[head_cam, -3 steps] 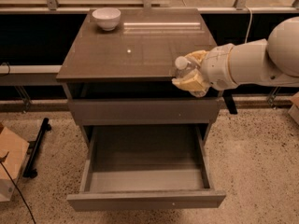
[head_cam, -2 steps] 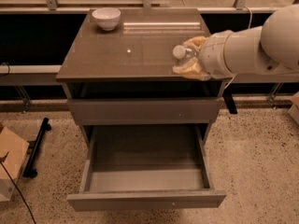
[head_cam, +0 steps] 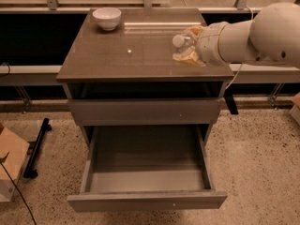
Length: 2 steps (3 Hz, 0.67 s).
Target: Pick water bottle from middle drawer and place on counter
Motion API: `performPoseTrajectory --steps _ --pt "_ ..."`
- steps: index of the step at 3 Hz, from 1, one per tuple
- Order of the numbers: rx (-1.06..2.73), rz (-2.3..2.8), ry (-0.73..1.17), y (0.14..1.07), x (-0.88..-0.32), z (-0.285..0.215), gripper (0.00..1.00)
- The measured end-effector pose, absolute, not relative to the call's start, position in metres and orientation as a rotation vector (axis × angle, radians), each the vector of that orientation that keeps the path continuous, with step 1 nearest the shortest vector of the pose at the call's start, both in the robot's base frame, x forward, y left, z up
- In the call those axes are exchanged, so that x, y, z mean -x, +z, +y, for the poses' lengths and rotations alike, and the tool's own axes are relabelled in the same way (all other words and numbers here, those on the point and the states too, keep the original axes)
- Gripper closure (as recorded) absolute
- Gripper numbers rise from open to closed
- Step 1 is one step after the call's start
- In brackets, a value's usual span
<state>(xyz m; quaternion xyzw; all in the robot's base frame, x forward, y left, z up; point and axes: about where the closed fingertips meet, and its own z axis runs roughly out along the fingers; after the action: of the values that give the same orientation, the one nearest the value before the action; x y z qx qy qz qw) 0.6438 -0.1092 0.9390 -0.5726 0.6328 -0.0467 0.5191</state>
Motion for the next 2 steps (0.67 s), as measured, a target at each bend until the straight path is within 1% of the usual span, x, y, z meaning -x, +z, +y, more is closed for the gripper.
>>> performPoseTrajectory --steps 2 --pt "1.366 1.501 0.001 0.9 -0.695 -0.09 1.0"
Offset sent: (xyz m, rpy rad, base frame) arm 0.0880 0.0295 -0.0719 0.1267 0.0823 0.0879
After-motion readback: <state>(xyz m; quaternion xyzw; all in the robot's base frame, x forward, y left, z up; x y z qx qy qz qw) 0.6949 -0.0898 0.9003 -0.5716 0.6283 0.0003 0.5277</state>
